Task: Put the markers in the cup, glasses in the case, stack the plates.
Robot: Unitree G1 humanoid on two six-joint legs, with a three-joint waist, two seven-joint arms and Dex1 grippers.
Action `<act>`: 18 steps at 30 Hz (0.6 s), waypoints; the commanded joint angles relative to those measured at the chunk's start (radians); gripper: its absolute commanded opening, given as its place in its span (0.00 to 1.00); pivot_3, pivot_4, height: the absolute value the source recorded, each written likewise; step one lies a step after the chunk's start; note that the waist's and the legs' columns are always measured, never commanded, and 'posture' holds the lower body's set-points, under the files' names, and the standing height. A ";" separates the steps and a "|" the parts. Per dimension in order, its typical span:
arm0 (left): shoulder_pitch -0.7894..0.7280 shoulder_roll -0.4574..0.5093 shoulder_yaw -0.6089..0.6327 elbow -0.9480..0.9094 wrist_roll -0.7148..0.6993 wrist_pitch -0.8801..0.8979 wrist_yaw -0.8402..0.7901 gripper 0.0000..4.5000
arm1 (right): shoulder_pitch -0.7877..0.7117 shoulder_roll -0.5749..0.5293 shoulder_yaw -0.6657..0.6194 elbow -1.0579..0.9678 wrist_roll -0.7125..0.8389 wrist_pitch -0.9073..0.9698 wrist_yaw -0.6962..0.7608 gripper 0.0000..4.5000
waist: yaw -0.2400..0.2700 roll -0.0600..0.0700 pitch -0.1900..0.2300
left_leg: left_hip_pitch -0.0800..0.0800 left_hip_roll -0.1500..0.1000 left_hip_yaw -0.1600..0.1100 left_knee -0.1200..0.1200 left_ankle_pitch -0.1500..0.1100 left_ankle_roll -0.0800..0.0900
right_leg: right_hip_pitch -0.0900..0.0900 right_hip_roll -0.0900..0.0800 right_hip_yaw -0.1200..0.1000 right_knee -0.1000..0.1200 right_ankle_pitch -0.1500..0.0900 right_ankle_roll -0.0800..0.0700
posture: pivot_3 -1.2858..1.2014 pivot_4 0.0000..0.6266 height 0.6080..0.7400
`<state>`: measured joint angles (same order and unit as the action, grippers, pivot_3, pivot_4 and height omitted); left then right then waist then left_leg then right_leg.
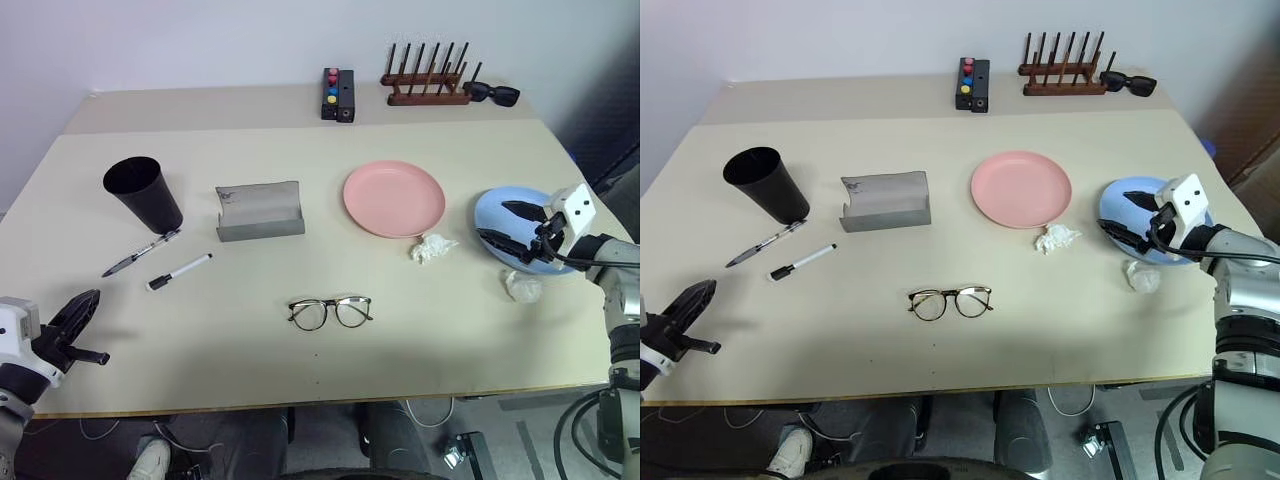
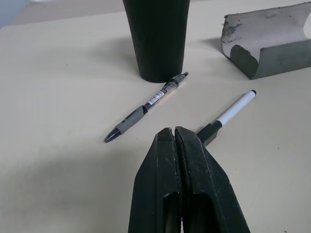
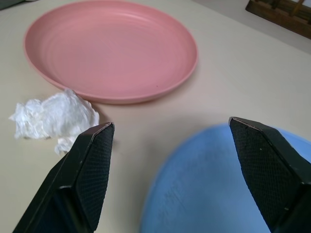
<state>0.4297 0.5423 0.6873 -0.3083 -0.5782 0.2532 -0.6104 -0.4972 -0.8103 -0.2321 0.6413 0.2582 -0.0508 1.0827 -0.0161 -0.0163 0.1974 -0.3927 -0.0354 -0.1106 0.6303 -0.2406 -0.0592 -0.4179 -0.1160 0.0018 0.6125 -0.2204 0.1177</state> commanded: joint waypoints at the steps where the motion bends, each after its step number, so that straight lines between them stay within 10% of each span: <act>1: 0.009 0.000 0.025 -0.012 0.002 -0.021 -0.005 0.00 | -0.030 -0.010 -0.010 0.031 0.004 -0.017 0.000 0.85 | 0.000 0.000 0.000 | 0.000 0.000 0.000 0.000 0.000 0.000 | 0.000 0.000 0.000 0.000 0.000 0.000 | 0.52 0.24 0.95; 18: -0.056 0.027 -0.013 -0.005 0.004 -0.004 -0.004 0.00 | -0.100 -0.005 -0.009 0.317 -0.015 -0.229 0.070 0.85 | -0.001 0.000 0.000 | 0.001 0.000 0.000 0.000 0.000 0.000 | 0.001 0.000 0.000 0.000 0.000 0.000 | 0.52 0.24 0.95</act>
<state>0.3830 0.5536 0.6775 -0.3010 -0.5769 0.2530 -0.6111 -0.5848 -0.8097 -0.2219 0.9590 0.2356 -0.2431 1.1415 -0.0172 -0.0162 0.1974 -0.3912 -0.0356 -0.1106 0.6304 -0.2405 -0.0592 -0.4161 -0.1159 0.0017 0.6126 -0.2203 0.1177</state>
